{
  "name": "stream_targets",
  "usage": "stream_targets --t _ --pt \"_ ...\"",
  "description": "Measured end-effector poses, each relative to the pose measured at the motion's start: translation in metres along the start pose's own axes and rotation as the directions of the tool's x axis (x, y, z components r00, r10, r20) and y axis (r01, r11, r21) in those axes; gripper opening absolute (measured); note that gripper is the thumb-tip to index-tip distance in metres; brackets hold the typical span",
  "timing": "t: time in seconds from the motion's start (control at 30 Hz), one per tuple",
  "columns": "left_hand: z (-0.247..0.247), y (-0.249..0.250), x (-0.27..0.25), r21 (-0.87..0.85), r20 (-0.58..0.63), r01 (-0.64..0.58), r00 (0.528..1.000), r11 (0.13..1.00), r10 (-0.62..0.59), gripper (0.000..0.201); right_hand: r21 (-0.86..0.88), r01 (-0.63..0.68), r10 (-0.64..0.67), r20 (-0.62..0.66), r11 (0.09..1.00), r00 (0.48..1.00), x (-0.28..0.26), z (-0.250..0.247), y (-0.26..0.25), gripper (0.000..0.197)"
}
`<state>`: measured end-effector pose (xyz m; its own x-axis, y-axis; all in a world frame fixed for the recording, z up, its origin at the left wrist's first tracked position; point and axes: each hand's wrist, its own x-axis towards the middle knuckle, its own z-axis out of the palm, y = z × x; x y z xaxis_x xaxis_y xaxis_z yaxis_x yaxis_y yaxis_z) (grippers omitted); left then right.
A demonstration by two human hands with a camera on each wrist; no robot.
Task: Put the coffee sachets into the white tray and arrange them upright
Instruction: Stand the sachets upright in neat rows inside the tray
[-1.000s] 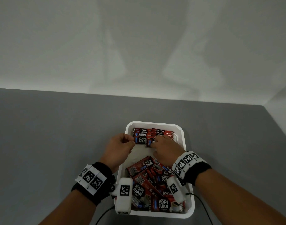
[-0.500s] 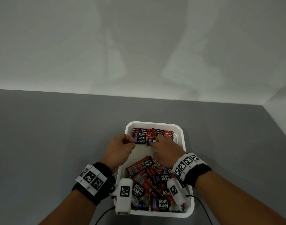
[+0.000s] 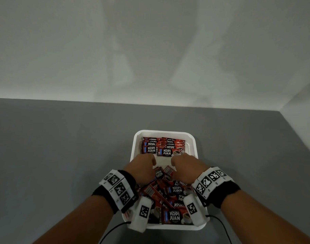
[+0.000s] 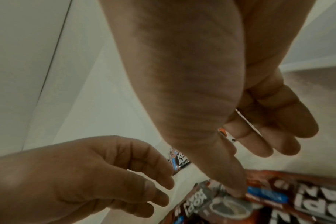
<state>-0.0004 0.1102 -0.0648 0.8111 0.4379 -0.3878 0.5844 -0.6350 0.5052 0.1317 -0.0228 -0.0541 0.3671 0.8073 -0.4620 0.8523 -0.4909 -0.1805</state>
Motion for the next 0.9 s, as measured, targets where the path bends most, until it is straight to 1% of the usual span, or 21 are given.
stream_targets --t 0.1,0.2,0.23,0.3,0.33,0.37,0.47,0.5,0.6,0.63,0.67,0.73,0.77,0.83,0.9 --pt "0.009 0.005 0.003 0.161 0.04 -0.025 0.999 0.987 0.019 0.032 0.025 -0.004 0.004 0.003 1.0 1.0 -0.003 0.008 -0.005 0.034" --pt "0.014 0.005 0.006 0.212 0.04 -0.028 0.999 0.977 0.02 0.035 0.076 -0.015 0.014 0.013 0.997 1.0 -0.001 0.014 -0.006 0.021" --pt "0.015 0.004 0.007 0.223 0.044 -0.031 0.999 0.974 0.021 0.034 0.1 -0.019 0.019 0.007 0.995 1.0 0.0 0.016 -0.005 0.021" --pt "0.017 0.004 0.007 0.242 0.058 -0.033 0.998 0.97 0.019 0.034 0.129 -0.033 0.031 0.017 0.991 0.999 0.002 0.021 -0.004 0.033" --pt "0.017 0.004 0.008 0.246 0.067 -0.029 0.998 0.969 0.013 0.034 0.14 -0.039 0.036 0.023 0.989 0.999 0.003 0.021 -0.003 0.031" --pt "0.017 0.003 0.008 0.245 0.077 -0.029 0.997 0.969 0.01 0.033 0.144 -0.036 0.033 0.023 0.989 0.999 0.002 0.022 -0.003 0.029" --pt "0.014 0.006 0.007 0.22 0.087 -0.021 0.996 0.975 0.001 0.028 0.154 -0.027 0.022 0.031 0.988 0.999 0.001 0.026 -0.001 0.046" --pt "0.012 0.008 0.006 0.19 0.084 -0.013 0.996 0.982 -0.003 0.025 0.161 -0.019 0.014 0.031 0.987 0.999 0.001 0.028 0.0 0.048" --pt "0.003 0.012 0.005 0.054 0.04 0.002 0.999 0.999 -0.004 0.008 0.168 -0.018 0.014 0.025 0.986 1.0 0.001 0.03 0.0 0.046" --pt "0.0 0.012 0.004 0.007 0.027 0.012 1.0 1.0 -0.013 0.006 0.169 -0.02 0.016 0.021 0.985 1.0 0.001 0.031 0.0 0.046" --pt "-0.002 0.012 0.005 -0.037 0.023 0.033 0.999 0.999 -0.032 0.011 0.178 -0.021 0.018 0.016 0.984 1.0 0.002 0.031 0.0 0.045" --pt "-0.004 0.009 0.007 -0.089 0.033 0.059 0.998 0.994 -0.057 0.012 0.2 -0.004 0.003 0.003 0.98 1.0 0.002 0.03 0.001 0.044" --pt "-0.005 0.009 0.006 -0.094 0.039 0.058 0.998 0.994 -0.054 0.012 0.215 0.005 -0.005 0.002 0.977 1.0 0.002 0.029 0.002 0.044" --pt "-0.004 0.009 0.006 -0.094 0.069 0.045 0.997 0.995 -0.038 0.016 0.262 0.018 -0.015 -0.012 0.965 1.0 0.0 0.025 0.005 0.041" --pt "-0.001 0.009 0.004 -0.027 0.11 0.008 0.994 1.0 -0.005 0.013 0.325 0.023 -0.01 -0.04 0.945 0.999 -0.001 0.021 0.009 0.034"
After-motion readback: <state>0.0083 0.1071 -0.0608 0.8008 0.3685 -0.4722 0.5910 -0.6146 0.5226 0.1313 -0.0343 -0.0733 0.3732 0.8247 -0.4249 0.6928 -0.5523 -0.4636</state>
